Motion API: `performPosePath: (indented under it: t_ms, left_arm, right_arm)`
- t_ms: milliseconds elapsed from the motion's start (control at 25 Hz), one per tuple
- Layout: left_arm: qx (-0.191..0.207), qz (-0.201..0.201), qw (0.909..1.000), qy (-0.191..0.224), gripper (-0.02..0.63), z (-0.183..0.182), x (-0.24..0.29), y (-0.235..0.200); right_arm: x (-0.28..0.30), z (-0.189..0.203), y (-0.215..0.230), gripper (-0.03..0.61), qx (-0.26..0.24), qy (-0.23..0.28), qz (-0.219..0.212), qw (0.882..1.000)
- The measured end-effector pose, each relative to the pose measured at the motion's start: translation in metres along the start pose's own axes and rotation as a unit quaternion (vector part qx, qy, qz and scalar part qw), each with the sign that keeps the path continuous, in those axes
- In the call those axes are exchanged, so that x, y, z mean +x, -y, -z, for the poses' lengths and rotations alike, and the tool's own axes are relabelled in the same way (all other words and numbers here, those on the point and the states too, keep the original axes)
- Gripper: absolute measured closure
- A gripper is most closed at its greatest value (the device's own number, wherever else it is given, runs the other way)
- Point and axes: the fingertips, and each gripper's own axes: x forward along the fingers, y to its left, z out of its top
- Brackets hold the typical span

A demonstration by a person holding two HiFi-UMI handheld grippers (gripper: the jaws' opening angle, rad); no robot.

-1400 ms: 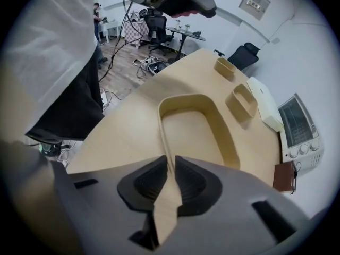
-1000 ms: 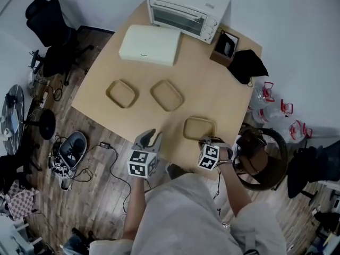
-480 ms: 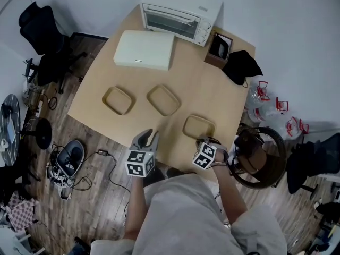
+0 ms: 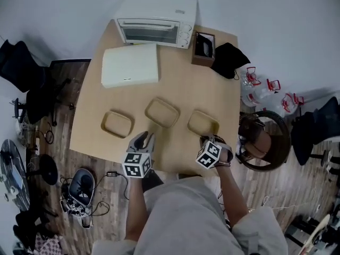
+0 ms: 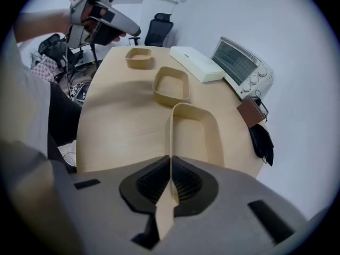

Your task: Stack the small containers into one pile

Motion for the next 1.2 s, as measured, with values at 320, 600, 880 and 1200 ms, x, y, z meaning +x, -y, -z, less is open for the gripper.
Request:
performPosePath:
  t_ms: [320,600,880,1200]
  left_arm:
    - [0.03,0.061,0.9976,-0.014,0.517,-0.03,0.009,-0.052]
    - [0.037,0.104,0.9938,-0.013,0.523,-0.054,0.015,-0.083]
    - [0.07,0.133,0.9884,-0.022,0.524,-0.063,0.012,-0.106]
    - [0.112,0.156,0.9809,-0.027,0.523,-0.064,-0.001,-0.13]
  right_arm:
    - [-0.011,-0.038,0.007,0.56,0.074,-0.033,0.051,0.995]
    - [-0.016,-0.086,0.005,0.56,0.102,-0.04,0.081,0.991]
    - [-0.009,-0.135,0.0,0.56,0.122,-0.027,0.099,0.987]
    - [0.003,-0.182,-0.006,0.56,0.114,-0.024,0.123,0.985]
